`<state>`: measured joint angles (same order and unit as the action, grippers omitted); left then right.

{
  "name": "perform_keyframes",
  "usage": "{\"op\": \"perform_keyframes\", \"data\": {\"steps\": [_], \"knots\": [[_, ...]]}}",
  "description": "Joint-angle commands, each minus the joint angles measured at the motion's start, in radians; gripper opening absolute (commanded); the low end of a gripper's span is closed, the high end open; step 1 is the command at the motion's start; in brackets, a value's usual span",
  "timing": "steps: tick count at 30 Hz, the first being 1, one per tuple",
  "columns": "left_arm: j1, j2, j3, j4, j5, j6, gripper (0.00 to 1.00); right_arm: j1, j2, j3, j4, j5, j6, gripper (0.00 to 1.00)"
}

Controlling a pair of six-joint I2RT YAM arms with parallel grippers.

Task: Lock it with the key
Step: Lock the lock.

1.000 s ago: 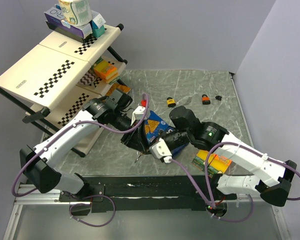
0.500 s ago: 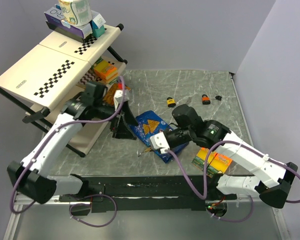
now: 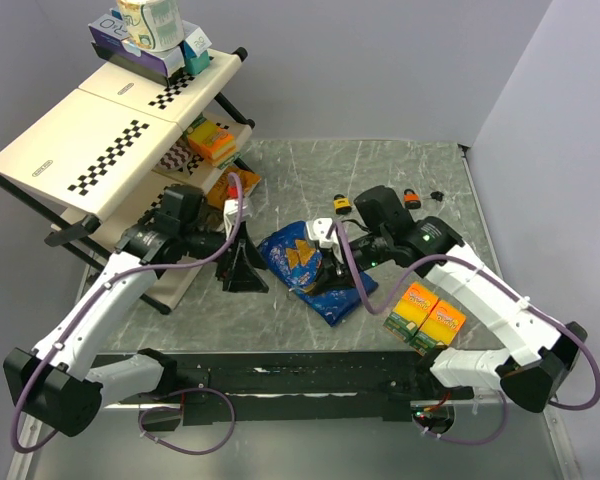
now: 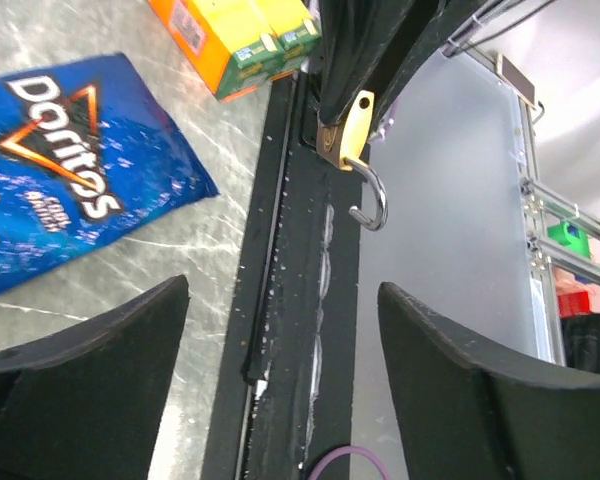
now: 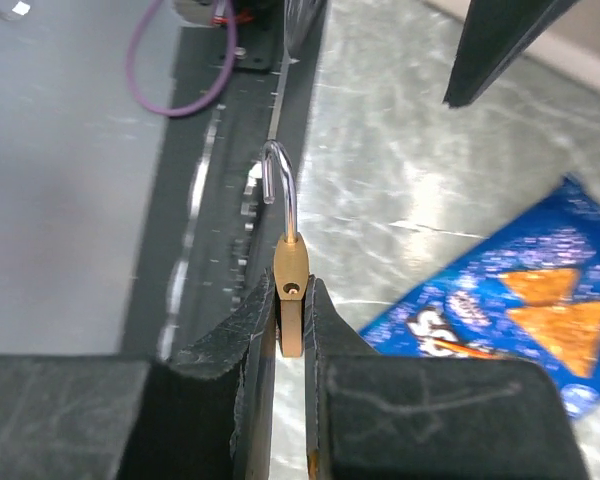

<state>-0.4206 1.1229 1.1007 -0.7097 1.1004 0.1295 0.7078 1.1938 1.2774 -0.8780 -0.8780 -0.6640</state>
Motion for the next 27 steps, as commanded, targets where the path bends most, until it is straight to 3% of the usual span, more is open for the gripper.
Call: {"op": "perform_keyframes", "data": {"steps": [1, 10, 24, 27], "knots": [[-0.065, -0.021, -0.018, 0.101, -0.008, -0.051, 0.75, -0.007, 0.032, 0.08, -0.058, -0.105, 0.076, 0.0], [-0.174, -0.058, -0.061, 0.173, -0.014, -0.083, 0.61, -0.008, 0.09, 0.12, -0.079, -0.116, 0.144, 0.0], [-0.21, -0.037, -0.059, 0.211, -0.071, -0.103, 0.45, -0.007, 0.138, 0.171, -0.116, -0.09, 0.19, 0.0], [-0.213, -0.046, -0.067, 0.223, -0.079, -0.105, 0.36, -0.007, 0.144, 0.178, -0.119, -0.099, 0.191, 0.0]]}}
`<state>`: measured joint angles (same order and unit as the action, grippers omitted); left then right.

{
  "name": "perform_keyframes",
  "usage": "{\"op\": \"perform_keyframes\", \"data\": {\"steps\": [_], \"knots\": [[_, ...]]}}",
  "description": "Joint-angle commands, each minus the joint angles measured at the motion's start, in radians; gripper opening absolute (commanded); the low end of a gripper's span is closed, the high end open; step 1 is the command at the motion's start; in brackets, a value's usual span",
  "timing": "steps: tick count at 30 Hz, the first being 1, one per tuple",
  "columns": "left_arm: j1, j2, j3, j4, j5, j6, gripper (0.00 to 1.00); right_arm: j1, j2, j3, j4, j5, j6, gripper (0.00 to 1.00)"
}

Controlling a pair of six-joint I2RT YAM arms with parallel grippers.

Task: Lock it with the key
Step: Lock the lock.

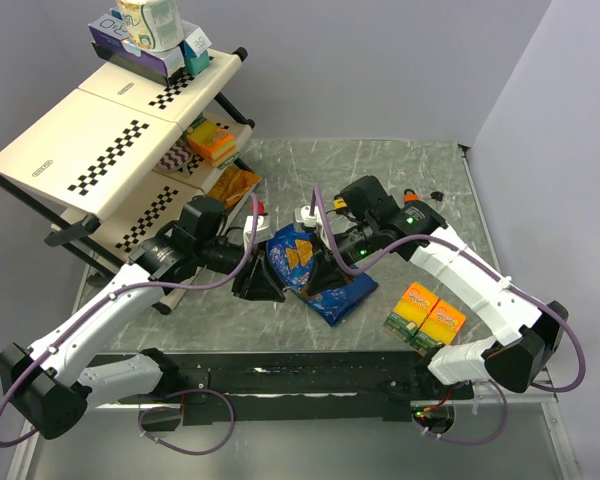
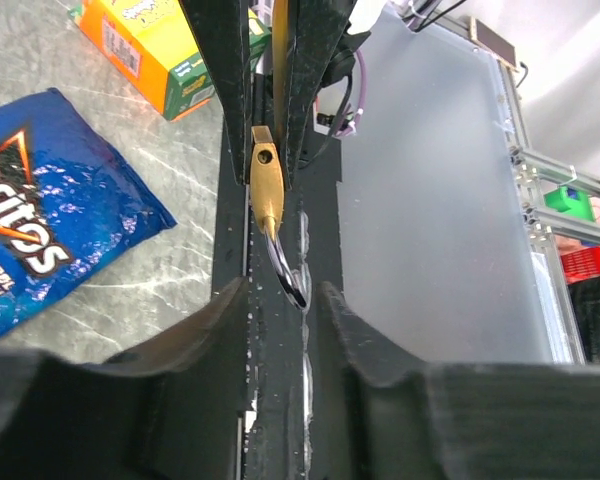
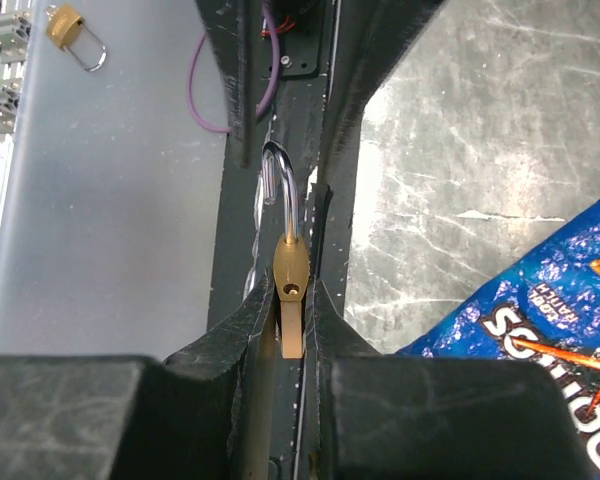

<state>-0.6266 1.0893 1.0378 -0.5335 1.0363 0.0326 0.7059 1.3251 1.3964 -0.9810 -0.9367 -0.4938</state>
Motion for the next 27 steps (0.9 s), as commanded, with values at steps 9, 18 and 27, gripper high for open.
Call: {"op": "perform_keyframes", "data": {"steps": [9, 18, 27], "knots": [[-0.013, -0.042, -0.036, 0.095, -0.025, -0.026, 0.24, 0.001, 0.034, 0.081, -0.013, -0.039, 0.024, 0.0], [-0.013, -0.045, -0.035, 0.102, -0.028, -0.025, 0.2, 0.01, 0.049, 0.095, -0.013, -0.03, 0.023, 0.0], [-0.002, -0.075, -0.05, 0.145, -0.021, -0.102, 0.01, -0.026, 0.065, 0.108, 0.001, -0.073, 0.067, 0.54]]}}
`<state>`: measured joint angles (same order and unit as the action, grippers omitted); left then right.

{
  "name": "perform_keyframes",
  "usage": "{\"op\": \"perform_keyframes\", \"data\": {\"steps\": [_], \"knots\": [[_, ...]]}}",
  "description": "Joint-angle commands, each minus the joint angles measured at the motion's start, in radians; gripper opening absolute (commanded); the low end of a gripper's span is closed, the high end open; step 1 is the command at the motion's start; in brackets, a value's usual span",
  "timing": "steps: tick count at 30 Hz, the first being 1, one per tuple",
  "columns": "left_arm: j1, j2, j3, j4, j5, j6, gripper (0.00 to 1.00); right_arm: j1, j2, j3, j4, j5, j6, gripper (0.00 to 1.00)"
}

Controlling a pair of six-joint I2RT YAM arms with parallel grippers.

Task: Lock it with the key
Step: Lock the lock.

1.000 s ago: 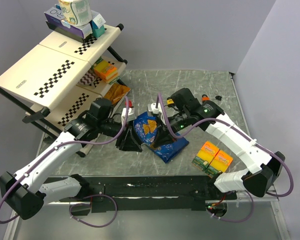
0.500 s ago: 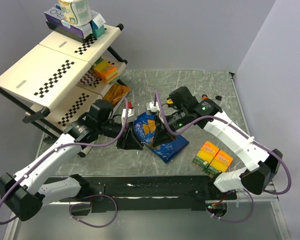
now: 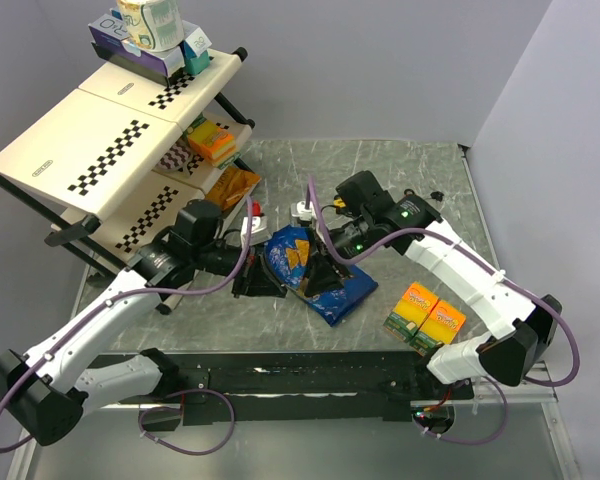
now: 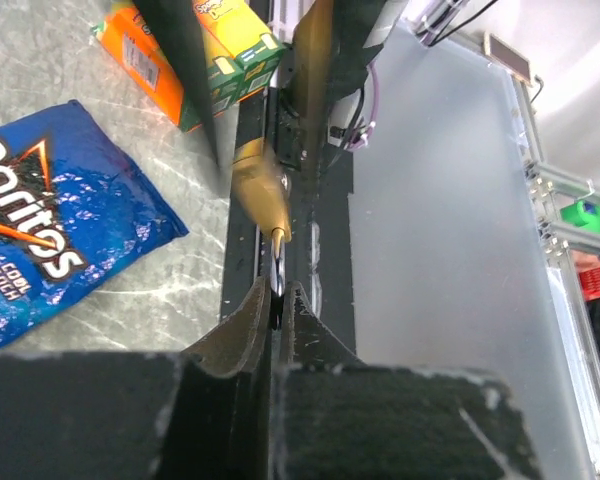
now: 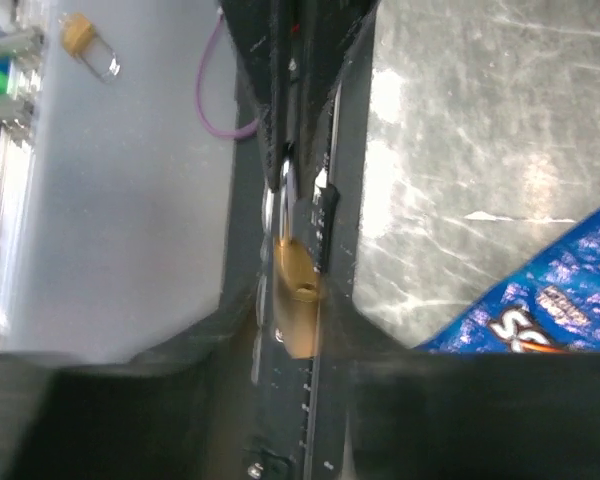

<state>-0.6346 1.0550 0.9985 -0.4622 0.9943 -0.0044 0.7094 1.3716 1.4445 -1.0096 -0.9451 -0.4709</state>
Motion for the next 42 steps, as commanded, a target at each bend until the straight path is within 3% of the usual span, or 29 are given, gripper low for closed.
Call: {"op": "perform_keyframes", "data": {"steps": [1, 4, 11, 18, 26, 35, 42], "knots": [[0.013, -0.043, -0.012, 0.082, 0.027, -0.092, 0.01, -0.043, 0.018, 0.06, 0.04, -0.076, 0.063, 0.8], [0.059, -0.055, -0.014, 0.12, 0.067, -0.152, 0.01, -0.108, 0.009, 0.076, 0.078, -0.095, 0.107, 0.99], [0.118, -0.058, 0.034, 0.198, 0.101, -0.253, 0.01, -0.18, -0.071, 0.039, 0.255, 0.009, 0.234, 1.0], [0.124, -0.07, 0.019, 0.391, 0.093, -0.43, 0.01, -0.18, -0.141, -0.081, 0.368, -0.151, 0.198, 1.0], [0.13, -0.046, 0.022, 0.52, 0.067, -0.56, 0.01, -0.168, -0.129, -0.058, 0.416, -0.284, 0.184, 1.0], [0.13, -0.027, 0.006, 0.597, 0.037, -0.611, 0.01, -0.039, -0.105, -0.044, 0.307, -0.135, 0.046, 0.89], [0.13, -0.041, -0.003, 0.571, 0.029, -0.576, 0.01, -0.027, -0.098, -0.019, 0.305, -0.092, 0.054, 0.58]]}}
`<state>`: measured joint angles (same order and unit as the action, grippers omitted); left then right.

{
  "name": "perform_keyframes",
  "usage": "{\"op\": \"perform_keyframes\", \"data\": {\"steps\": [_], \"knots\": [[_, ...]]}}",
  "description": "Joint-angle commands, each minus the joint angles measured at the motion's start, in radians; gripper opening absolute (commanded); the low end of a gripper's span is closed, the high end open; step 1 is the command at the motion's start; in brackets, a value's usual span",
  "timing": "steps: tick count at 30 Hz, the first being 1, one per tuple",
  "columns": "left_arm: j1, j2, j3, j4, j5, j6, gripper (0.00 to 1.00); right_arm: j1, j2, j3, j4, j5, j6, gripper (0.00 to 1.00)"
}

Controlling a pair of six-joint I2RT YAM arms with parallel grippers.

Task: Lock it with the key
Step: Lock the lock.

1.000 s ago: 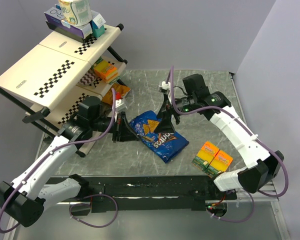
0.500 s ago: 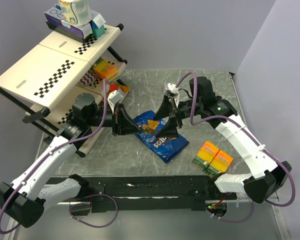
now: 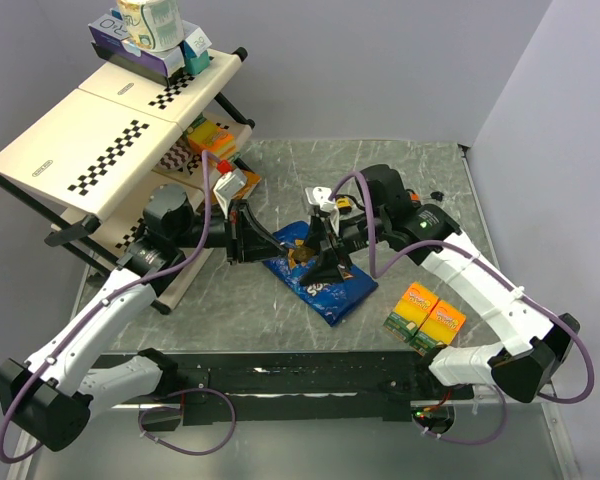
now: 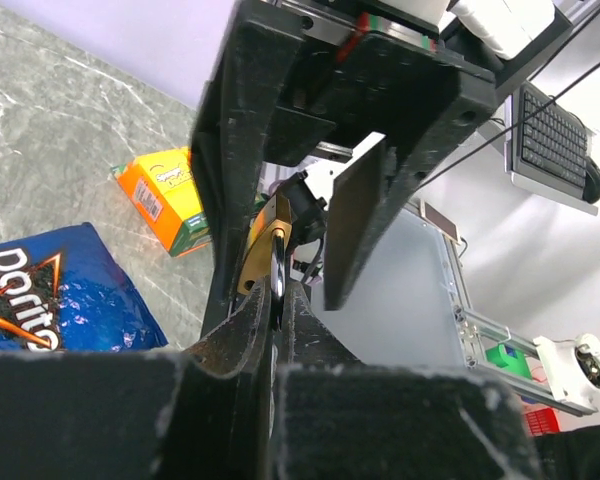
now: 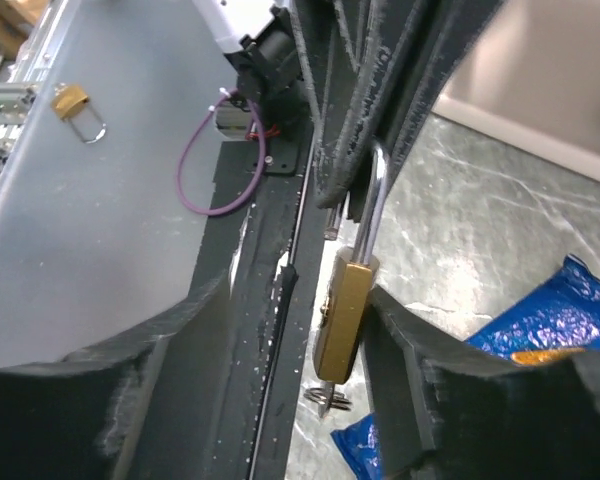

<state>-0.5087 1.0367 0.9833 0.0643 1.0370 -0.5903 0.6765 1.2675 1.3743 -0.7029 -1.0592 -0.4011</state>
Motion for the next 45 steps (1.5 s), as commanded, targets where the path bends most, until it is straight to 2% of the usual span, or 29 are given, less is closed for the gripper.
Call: {"op": "perform_keyframes", "data": {"steps": [1, 4, 8, 10, 13, 14, 16, 17, 18, 19, 20, 22, 24, 25, 26, 28, 32, 35, 42, 45], "knots": [[0.004, -0.024, 0.011, 0.043, -0.015, 0.01, 0.01, 0.008, 0.007, 0.054, 0.002, 0.024, -0.009, 0.56], [0.004, -0.026, 0.008, 0.037, -0.014, 0.023, 0.01, 0.006, 0.012, 0.058, 0.013, 0.03, 0.013, 0.54], [0.002, -0.032, -0.003, 0.023, -0.006, 0.041, 0.01, 0.008, 0.026, 0.068, 0.025, 0.042, 0.042, 0.61], [0.001, -0.038, -0.011, 0.022, -0.009, 0.047, 0.01, 0.006, 0.029, 0.071, 0.028, 0.044, 0.054, 0.6], [-0.001, -0.038, -0.012, 0.019, -0.012, 0.047, 0.01, 0.006, 0.035, 0.074, 0.029, 0.039, 0.056, 0.45], [-0.001, -0.041, -0.012, 0.017, -0.015, 0.049, 0.01, 0.006, 0.035, 0.074, 0.026, 0.033, 0.054, 0.33], [-0.001, -0.043, -0.011, 0.008, -0.02, 0.06, 0.01, 0.006, 0.035, 0.072, 0.025, 0.033, 0.056, 0.24], [-0.001, -0.041, -0.011, 0.0, -0.022, 0.073, 0.01, 0.008, 0.033, 0.074, 0.023, 0.036, 0.054, 0.1], [-0.001, -0.043, -0.009, -0.018, -0.025, 0.084, 0.04, 0.006, 0.035, 0.075, 0.014, 0.036, 0.047, 0.03], [-0.001, -0.044, -0.008, -0.036, -0.025, 0.095, 0.12, 0.005, 0.033, 0.078, 0.011, 0.031, 0.042, 0.0], [-0.001, -0.04, 0.003, -0.055, -0.022, 0.124, 0.33, 0.006, 0.032, 0.078, 0.005, 0.012, 0.036, 0.0], [-0.001, -0.03, 0.026, -0.159, -0.014, 0.161, 0.52, -0.003, 0.023, 0.074, -0.003, -0.007, 0.025, 0.0], [0.001, -0.017, 0.076, -0.262, 0.009, 0.269, 0.56, -0.011, 0.015, 0.068, -0.007, -0.031, 0.016, 0.0], [0.001, -0.012, 0.089, -0.346, 0.021, 0.311, 0.56, -0.015, 0.01, 0.066, -0.024, -0.038, 0.007, 0.0], [-0.001, -0.013, 0.104, -0.383, 0.024, 0.384, 0.55, -0.015, 0.01, 0.068, -0.035, -0.039, 0.001, 0.0], [-0.001, -0.027, 0.101, -0.417, 0.014, 0.428, 0.5, -0.015, 0.018, 0.077, -0.085, -0.05, -0.039, 0.0], [-0.01, -0.066, 0.078, -0.402, -0.014, 0.483, 0.43, -0.012, 0.038, 0.077, -0.142, -0.03, -0.091, 0.0], [-0.028, -0.063, 0.083, -0.42, -0.028, 0.507, 0.41, -0.012, 0.055, 0.089, -0.168, -0.031, -0.088, 0.0], [-0.106, -0.044, 0.094, -0.368, -0.066, 0.452, 0.39, -0.009, 0.079, 0.12, -0.191, -0.001, -0.077, 0.0], [-0.113, -0.038, 0.095, -0.35, -0.094, 0.425, 0.34, -0.005, 0.082, 0.12, -0.198, 0.001, -0.084, 0.0]]}}
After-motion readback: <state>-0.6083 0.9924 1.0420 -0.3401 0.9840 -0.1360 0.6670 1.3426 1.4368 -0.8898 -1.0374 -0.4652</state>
